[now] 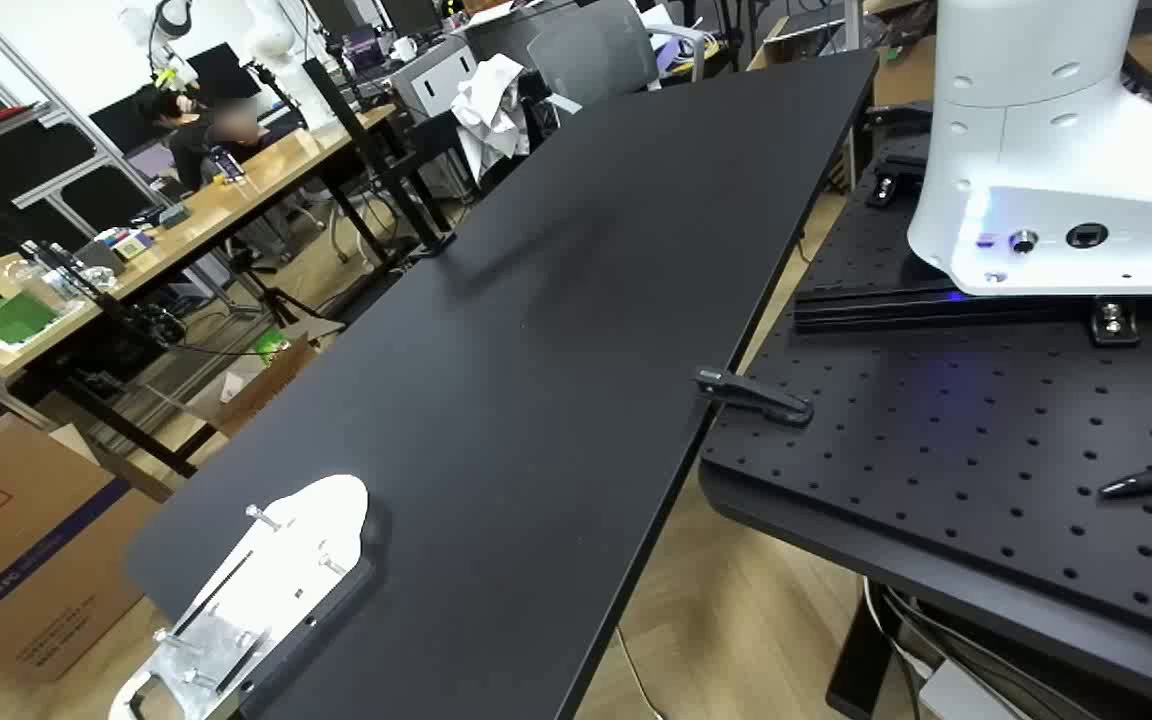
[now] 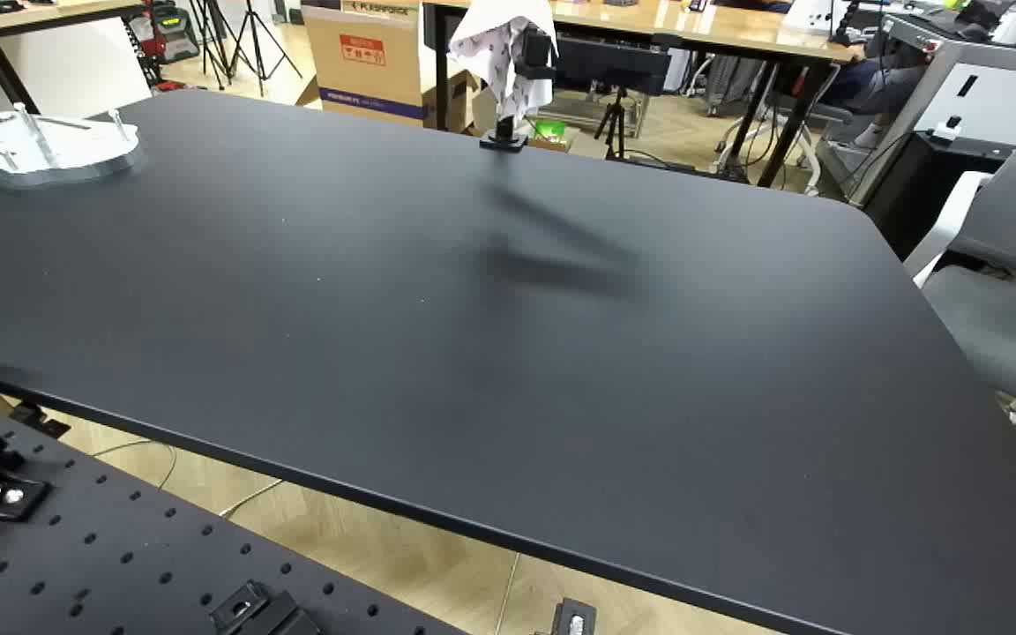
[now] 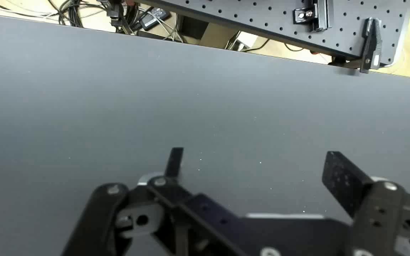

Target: Unhang the cloth from the stand

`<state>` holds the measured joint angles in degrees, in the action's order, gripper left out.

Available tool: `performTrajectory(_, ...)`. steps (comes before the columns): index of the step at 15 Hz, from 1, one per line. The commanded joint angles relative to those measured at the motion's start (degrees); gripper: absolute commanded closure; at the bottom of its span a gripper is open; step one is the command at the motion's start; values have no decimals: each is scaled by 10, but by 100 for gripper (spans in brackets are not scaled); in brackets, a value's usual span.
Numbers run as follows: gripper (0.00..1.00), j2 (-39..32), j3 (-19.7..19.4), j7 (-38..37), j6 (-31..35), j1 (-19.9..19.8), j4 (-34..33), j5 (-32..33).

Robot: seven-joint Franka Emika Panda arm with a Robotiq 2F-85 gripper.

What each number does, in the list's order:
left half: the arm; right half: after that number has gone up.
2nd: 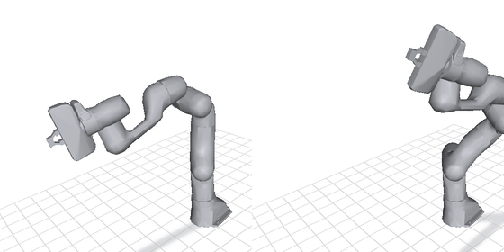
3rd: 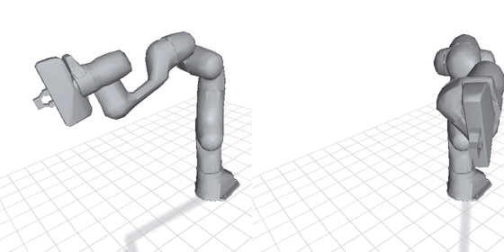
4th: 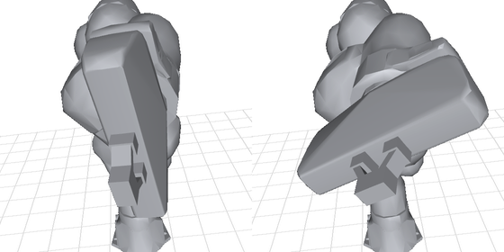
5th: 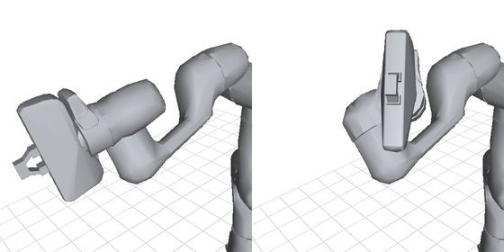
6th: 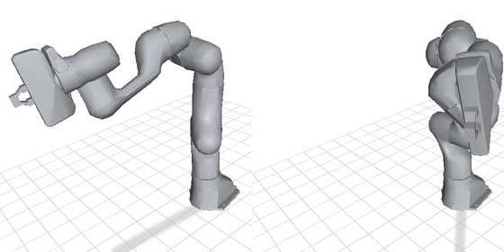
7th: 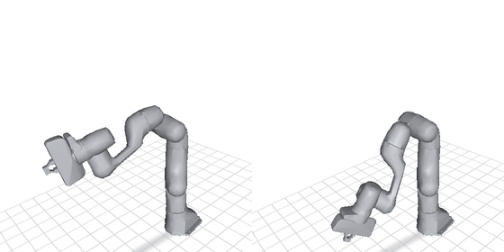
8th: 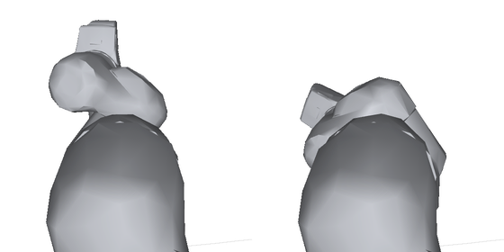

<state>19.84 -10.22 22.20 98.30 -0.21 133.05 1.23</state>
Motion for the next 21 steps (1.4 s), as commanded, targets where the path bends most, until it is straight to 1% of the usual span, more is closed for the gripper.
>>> performTrajectory(1,0,-1,8,2,0,-8,-1,-2)
performTrajectory(11,0,-1,8,2,0,-8,-1,-2)
performTrajectory(12,0,-3,10,-13,14,-11,-4,3)
performTrajectory(13,0,-5,13,-23,34,-14,-6,11)
performTrajectory(15,0,-15,20,-43,96,-23,-13,40)
performTrajectory(19,0,-56,28,-55,251,-35,-34,106)
performTrajectory(21,0,-94,28,-60,305,-34,-55,107)
